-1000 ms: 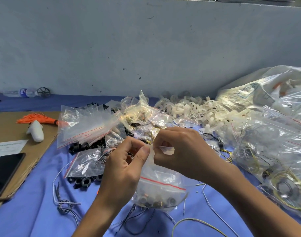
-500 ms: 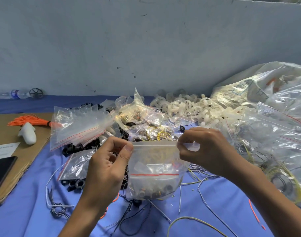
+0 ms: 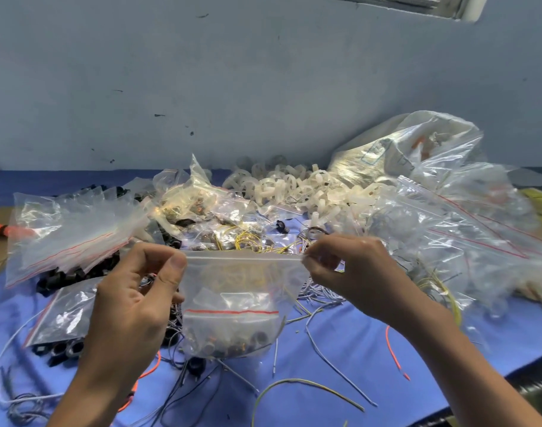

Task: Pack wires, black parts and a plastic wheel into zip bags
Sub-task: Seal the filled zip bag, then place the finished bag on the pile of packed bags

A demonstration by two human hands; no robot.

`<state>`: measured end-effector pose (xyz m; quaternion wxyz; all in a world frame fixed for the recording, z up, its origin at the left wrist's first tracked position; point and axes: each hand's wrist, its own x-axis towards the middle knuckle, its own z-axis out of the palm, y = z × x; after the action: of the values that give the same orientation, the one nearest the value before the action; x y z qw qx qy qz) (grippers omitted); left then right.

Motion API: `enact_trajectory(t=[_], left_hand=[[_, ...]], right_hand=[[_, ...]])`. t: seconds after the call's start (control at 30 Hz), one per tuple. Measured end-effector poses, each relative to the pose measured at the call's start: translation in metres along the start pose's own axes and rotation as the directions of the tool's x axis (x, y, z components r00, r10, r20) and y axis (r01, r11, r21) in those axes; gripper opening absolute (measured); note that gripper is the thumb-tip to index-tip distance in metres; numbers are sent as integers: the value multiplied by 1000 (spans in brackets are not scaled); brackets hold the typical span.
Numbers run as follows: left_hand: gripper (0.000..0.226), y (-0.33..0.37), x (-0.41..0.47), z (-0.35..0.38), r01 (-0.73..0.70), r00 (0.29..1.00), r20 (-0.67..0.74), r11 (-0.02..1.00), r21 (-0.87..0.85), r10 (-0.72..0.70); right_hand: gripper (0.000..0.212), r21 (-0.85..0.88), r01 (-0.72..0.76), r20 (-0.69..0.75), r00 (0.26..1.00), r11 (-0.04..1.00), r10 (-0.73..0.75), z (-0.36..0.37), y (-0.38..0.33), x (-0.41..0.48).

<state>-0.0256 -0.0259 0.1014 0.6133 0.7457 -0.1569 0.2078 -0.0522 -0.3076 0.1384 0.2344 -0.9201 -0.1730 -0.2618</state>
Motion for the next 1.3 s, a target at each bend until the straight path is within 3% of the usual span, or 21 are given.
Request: enact_trajectory(t=[0.27, 0.4, 0.53, 0.63, 0.73, 0.8, 0.83, 0.87, 0.9, 0.97, 1.0, 1.07, 1.13, 1.3], left_hand=[[7, 7, 4, 9, 13, 1000, 6, 998, -62, -12], [10, 25, 15, 29, -11, 996, 83, 988, -156, 24], [8, 48, 43, 71, -70, 982, 157, 973, -218, 106], [18, 46, 46, 84, -94, 974, 187, 976, -196, 131], [22, 24, 29, 78, -41, 971, 224, 986, -161, 78], [22, 3, 14, 73, 35, 972, 233, 991, -126, -4], [21, -6, 7, 70, 72, 971, 235, 991, -110, -44], [18, -15, 1, 67, 102, 969, 234, 990, -94, -77], [15, -23, -5, 66, 130, 966, 236, 988, -78, -109], [24, -35, -16, 65, 180, 955, 249, 982, -59, -160], [29, -39, -21, 64, 194, 949, 261, 980, -44, -176], [31, -44, -31, 61, 204, 931, 306, 979, 21, -200], [30, -50, -43, 55, 215, 907, 353, 973, 86, -231], [37, -79, -66, 25, 263, 901, 299, 944, 200, -315]], right_hand=[[20, -7, -4, -68, 998, 1000, 4, -26, -2, -14], [16, 211, -123, -160, 974, 970, 158, -40, -1, -22], [18, 460, -204, -270, 895, 864, 356, -63, 22, -28], [18, 517, -340, -368, 740, 785, 563, -83, 74, -47], [20, 511, -637, -347, 462, 577, 816, -91, 137, -88], [21, 349, -833, -372, 297, 429, 879, -83, 157, -121], [26, 202, -886, -444, 296, 417, 845, -74, 160, -134], [31, 46, -888, -506, 375, 458, 777, -62, 158, -146], [34, -98, -834, -529, 506, 543, 682, -47, 151, -155], [42, -329, -663, -410, 742, 672, 531, -15, 132, -161], [50, -417, -602, -320, 798, 681, 510, 0, 125, -160], [69, -523, -580, -197, 795, 625, 573, 23, 118, -156], [80, -579, -585, -192, 774, 567, 603, 35, 121, -154], [72, -595, -613, -313, 772, 520, 553, 35, 162, -155]])
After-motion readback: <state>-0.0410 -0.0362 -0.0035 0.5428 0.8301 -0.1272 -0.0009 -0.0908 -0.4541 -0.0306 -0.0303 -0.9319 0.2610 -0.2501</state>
